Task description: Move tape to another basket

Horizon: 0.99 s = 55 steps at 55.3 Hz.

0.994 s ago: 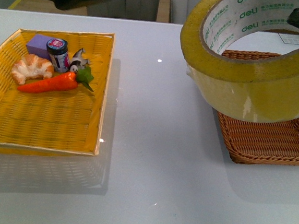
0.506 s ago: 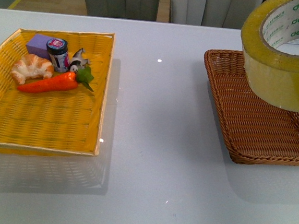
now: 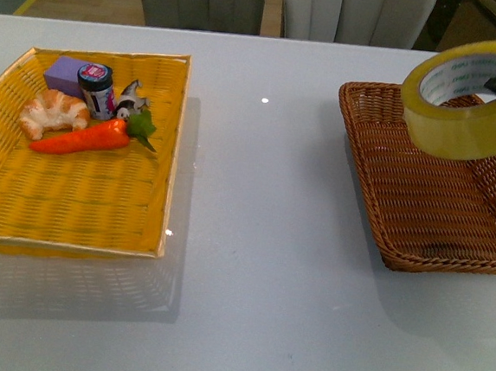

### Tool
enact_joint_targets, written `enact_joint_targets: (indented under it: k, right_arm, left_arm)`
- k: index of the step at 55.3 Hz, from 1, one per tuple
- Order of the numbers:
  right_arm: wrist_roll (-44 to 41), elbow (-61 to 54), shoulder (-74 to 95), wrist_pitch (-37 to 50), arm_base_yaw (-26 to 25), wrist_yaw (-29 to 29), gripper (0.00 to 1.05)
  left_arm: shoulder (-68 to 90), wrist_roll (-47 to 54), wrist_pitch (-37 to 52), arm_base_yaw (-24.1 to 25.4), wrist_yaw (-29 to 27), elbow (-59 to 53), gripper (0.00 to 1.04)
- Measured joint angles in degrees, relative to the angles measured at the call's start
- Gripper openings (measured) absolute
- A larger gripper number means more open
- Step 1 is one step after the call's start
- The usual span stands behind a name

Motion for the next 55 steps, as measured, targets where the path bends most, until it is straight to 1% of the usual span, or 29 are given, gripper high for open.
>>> enact_joint_targets:
  k: [7,20,21,22,24,27,39,42,46,51,53,55]
  right_arm:
    - [0.7,6.6,9.6,-0.1,-0.6,1.1,0.47]
    - [1.1,19.3,22.4,-3.6,-1.0,3.6,0.47]
    - [1.1,20.3,23.1,-4.0,-1.0,3.8,0.47]
    - [1.1,21.9,24.0,-4.8,-1.1,4.1,0.47]
    - [1.1,23.4,24.7,-5.6,-1.1,4.4,0.47]
    - [1.1,25.6,25.9,-6.5,-1.1,4.6,0.47]
    - [1.1,30.9,30.0,-8.5,-0.8,5.6,0.47]
    - [1.0,32.0,31.5,-9.6,-0.7,5.9,0.47]
    - [-0.2,33.1,32.7,-12.3,-0.4,6.7,0.47]
    - [-0.9,33.7,32.7,-13.3,-0.3,7.1,0.47]
    - [-1.0,33.7,32.7,-13.1,-0.3,7.1,0.49]
    - [-1.1,33.5,32.7,-12.9,-0.3,7.2,0.55]
  left_arm:
    - [-3.8,0.1,-1.4,2.3,2.3,-2.4,0.02]
    - [-11.0,0.2,-5.3,5.7,5.7,-5.7,0.02]
    - [-11.6,0.2,-5.7,6.5,7.1,-5.9,0.02]
    - [-12.5,0.2,-6.4,8.3,9.6,-6.2,0.02]
    - [-13.4,0.2,-7.0,9.7,10.6,-6.5,0.02]
    - [-14.8,0.2,-7.9,11.0,10.6,-6.9,0.02]
    - [-19.6,0.2,-11.4,11.4,11.1,-8.0,0.02]
    - [-20.5,0.2,-10.1,11.4,11.2,-9.6,0.02]
    - [-22.2,0.2,-11.7,11.4,11.2,-9.7,0.02]
    - [-24.3,0.2,-13.5,11.4,11.2,-9.7,0.02]
    - [-25.1,0.2,-14.2,11.4,11.2,-9.7,0.02]
    - [-25.7,0.2,-14.9,11.4,11.2,-9.7,0.02]
